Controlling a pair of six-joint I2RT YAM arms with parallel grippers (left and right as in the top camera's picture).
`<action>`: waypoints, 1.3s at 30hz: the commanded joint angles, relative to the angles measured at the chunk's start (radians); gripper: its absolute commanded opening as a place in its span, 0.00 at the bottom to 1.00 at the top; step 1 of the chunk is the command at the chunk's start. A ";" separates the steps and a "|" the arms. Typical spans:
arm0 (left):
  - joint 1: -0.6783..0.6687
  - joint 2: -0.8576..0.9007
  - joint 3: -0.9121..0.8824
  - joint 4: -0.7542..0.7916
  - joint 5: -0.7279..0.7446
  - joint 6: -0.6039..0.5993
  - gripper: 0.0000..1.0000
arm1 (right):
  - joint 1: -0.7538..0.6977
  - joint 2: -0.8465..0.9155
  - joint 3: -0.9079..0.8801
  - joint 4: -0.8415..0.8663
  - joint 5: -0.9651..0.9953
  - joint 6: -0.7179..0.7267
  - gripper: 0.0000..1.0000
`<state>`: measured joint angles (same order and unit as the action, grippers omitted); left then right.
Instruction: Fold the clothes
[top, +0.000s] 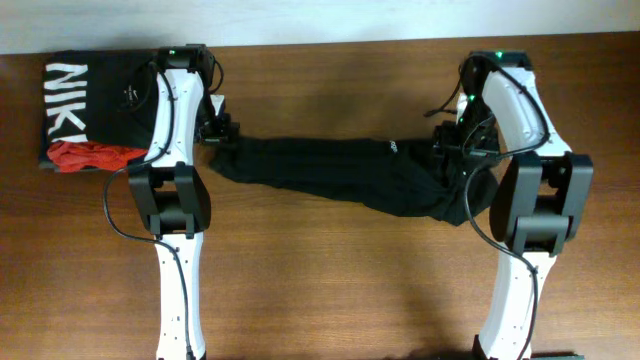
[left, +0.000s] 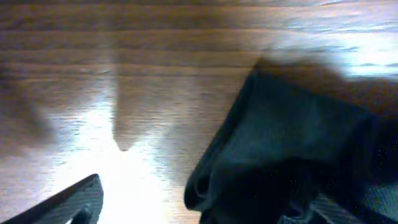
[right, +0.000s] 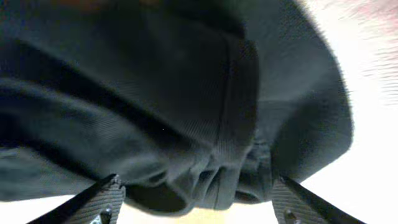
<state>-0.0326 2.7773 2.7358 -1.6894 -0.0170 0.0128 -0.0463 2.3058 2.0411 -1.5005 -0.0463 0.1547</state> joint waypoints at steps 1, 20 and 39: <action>-0.010 -0.056 0.001 0.001 0.114 0.081 0.99 | -0.007 -0.082 0.094 -0.030 -0.014 -0.050 0.84; 0.077 -0.220 -0.003 0.001 0.127 0.214 0.99 | -0.001 -0.229 0.338 -0.103 -0.180 -0.126 0.87; 0.088 -0.499 -0.066 0.007 0.318 0.267 0.99 | 0.000 -0.775 0.103 -0.198 0.006 0.000 0.94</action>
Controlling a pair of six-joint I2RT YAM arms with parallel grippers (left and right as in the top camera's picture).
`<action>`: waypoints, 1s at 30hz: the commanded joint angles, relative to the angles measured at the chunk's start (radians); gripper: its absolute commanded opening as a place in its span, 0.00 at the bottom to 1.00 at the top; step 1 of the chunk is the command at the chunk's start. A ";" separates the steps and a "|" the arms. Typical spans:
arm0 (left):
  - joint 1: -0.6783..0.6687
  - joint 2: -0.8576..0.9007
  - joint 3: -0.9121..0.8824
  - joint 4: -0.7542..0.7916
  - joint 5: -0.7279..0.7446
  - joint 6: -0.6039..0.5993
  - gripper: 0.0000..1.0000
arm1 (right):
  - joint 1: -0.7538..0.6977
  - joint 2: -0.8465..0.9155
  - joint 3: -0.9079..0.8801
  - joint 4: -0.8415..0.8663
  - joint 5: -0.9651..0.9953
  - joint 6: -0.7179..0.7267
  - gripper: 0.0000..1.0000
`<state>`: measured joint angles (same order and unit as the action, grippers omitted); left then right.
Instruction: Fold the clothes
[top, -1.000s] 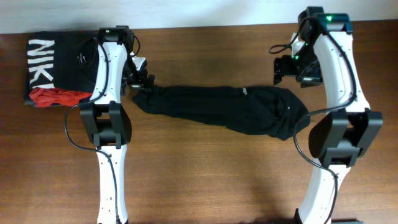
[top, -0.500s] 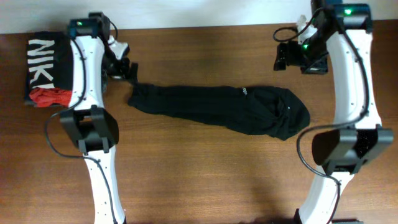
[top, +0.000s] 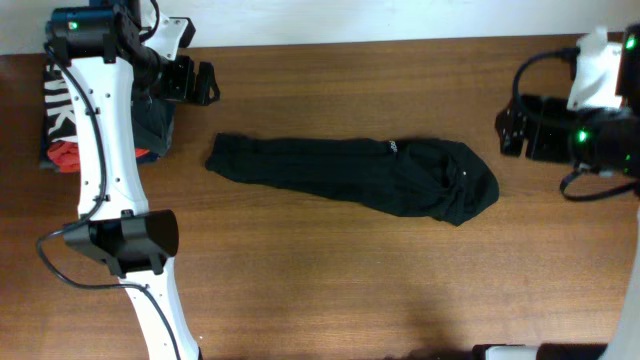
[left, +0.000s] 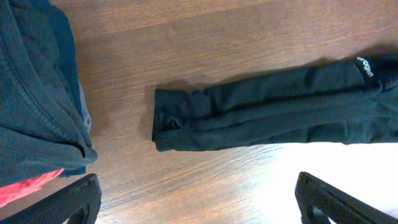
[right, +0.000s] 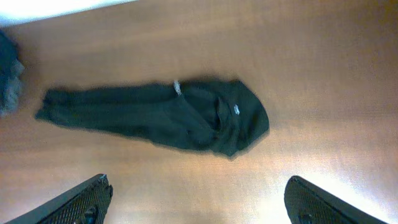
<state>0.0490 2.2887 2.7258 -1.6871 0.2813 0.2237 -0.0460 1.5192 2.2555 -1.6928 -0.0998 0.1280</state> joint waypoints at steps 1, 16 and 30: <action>0.006 -0.006 -0.095 0.021 0.028 0.098 0.99 | 0.000 0.013 -0.139 -0.006 0.060 0.027 0.94; 0.006 0.003 -0.694 0.510 0.095 0.204 0.95 | 0.000 0.021 -0.261 0.067 0.060 0.028 0.92; 0.005 0.158 -0.729 0.498 -0.111 0.031 0.69 | 0.000 0.021 -0.261 0.056 0.060 0.027 0.88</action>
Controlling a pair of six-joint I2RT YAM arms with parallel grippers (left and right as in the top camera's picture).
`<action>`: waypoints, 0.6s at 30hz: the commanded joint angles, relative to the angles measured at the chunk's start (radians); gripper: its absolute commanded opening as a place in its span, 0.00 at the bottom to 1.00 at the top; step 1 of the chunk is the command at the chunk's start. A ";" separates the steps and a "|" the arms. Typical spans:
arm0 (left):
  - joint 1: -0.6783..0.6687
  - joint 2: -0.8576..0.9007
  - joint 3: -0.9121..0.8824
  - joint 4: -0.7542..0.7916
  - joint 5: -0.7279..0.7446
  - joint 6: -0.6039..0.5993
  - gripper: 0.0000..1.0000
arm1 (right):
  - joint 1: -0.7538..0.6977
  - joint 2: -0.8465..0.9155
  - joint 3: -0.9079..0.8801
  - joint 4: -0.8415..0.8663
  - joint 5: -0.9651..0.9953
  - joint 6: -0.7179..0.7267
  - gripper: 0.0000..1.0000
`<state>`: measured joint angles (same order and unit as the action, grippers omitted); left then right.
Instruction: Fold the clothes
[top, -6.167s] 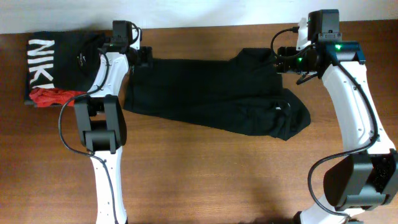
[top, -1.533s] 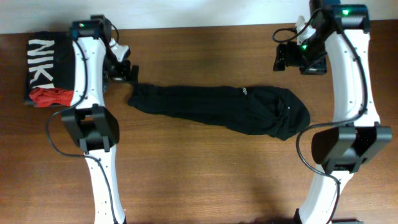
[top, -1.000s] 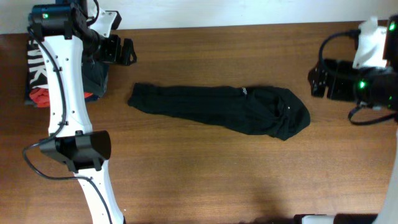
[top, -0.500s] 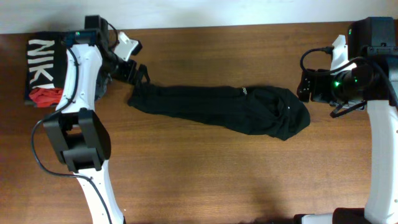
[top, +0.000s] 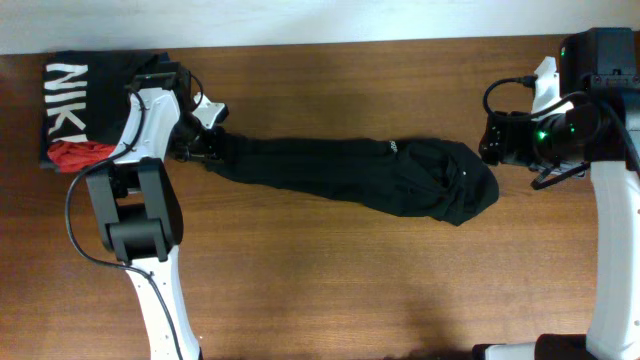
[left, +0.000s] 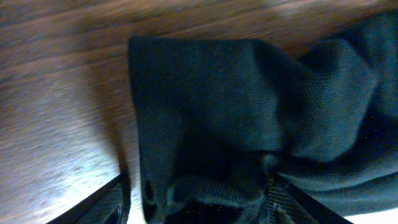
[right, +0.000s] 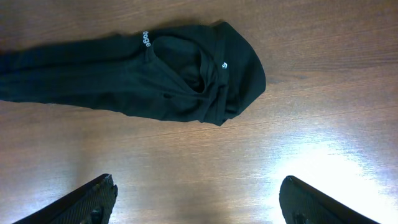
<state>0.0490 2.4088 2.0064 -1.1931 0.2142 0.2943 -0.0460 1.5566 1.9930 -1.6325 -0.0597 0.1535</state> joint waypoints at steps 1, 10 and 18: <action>0.005 0.038 -0.010 0.004 -0.036 -0.040 0.69 | 0.000 -0.016 0.002 -0.004 0.019 0.002 0.88; -0.023 0.039 -0.010 0.006 0.051 -0.065 0.01 | 0.000 -0.016 0.002 -0.007 0.020 0.013 0.88; 0.100 -0.010 0.067 -0.045 0.013 -0.257 0.01 | 0.000 -0.016 0.002 -0.001 0.027 0.013 0.88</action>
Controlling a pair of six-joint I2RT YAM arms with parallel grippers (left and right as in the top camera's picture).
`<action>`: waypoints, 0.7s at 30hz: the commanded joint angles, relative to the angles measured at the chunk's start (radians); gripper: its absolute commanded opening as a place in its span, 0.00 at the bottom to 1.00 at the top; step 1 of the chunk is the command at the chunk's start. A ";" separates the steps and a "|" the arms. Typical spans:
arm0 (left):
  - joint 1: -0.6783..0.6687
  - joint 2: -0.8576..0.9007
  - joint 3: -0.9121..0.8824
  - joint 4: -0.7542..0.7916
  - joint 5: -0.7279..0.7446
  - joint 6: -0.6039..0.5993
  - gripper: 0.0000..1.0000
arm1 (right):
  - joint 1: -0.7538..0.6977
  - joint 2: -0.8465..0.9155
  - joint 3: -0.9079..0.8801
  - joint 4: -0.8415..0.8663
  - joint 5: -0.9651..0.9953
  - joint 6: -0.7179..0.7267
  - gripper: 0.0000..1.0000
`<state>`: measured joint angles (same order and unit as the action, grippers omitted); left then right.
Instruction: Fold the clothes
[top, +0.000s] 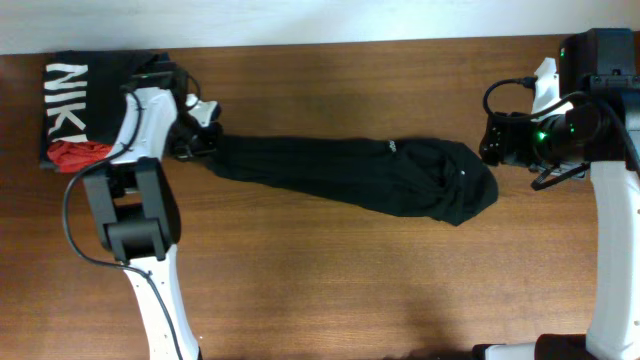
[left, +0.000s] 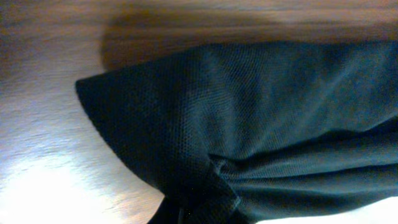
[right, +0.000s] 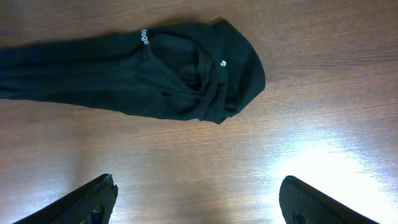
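A long black garment (top: 350, 172) lies stretched across the wooden table (top: 330, 290), its bunched waist end at the right. My left gripper (top: 203, 138) sits at its narrow left end. In the left wrist view the black cloth (left: 249, 112) fills the frame and gathers into a pinch at the bottom centre, hiding the fingers of the left gripper (left: 199, 214), which is shut on it. My right gripper (top: 500, 140) hangs high beside the waist end, open and empty. In the right wrist view the right gripper (right: 202, 202) has its fingers wide apart, with the garment (right: 186, 81) far below.
A folded pile sits at the back left corner: a black piece with white lettering (top: 65, 95) and a red piece (top: 75, 155). The table's far edge meets a white wall (top: 330, 20). Both arm bases stand along the near side.
My left gripper, which stood open around the garment's left end, is now shut on it, and that end sits a little farther left and back. The right arm has not moved.
First both grippers were low at the garment's two ends with their fingers apart. Then both arms were raised and drawn away, and the garment lay free. Then the left gripper was back down, open around the left end, and now it grips it.
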<state>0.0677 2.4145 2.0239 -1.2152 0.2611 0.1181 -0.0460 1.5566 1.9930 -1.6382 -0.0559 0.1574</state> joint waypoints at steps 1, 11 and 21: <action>0.104 -0.042 0.060 -0.027 -0.034 -0.080 0.01 | 0.000 -0.016 0.002 0.009 0.024 0.009 0.88; 0.089 -0.172 0.061 -0.032 -0.039 -0.079 0.01 | 0.000 -0.016 0.002 0.015 0.023 0.009 0.89; -0.183 -0.187 0.060 -0.061 -0.037 -0.073 0.01 | 0.000 -0.016 0.002 0.015 0.023 0.009 0.89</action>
<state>-0.0452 2.2627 2.0666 -1.2858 0.2192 0.0509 -0.0460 1.5566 1.9930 -1.6260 -0.0486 0.1574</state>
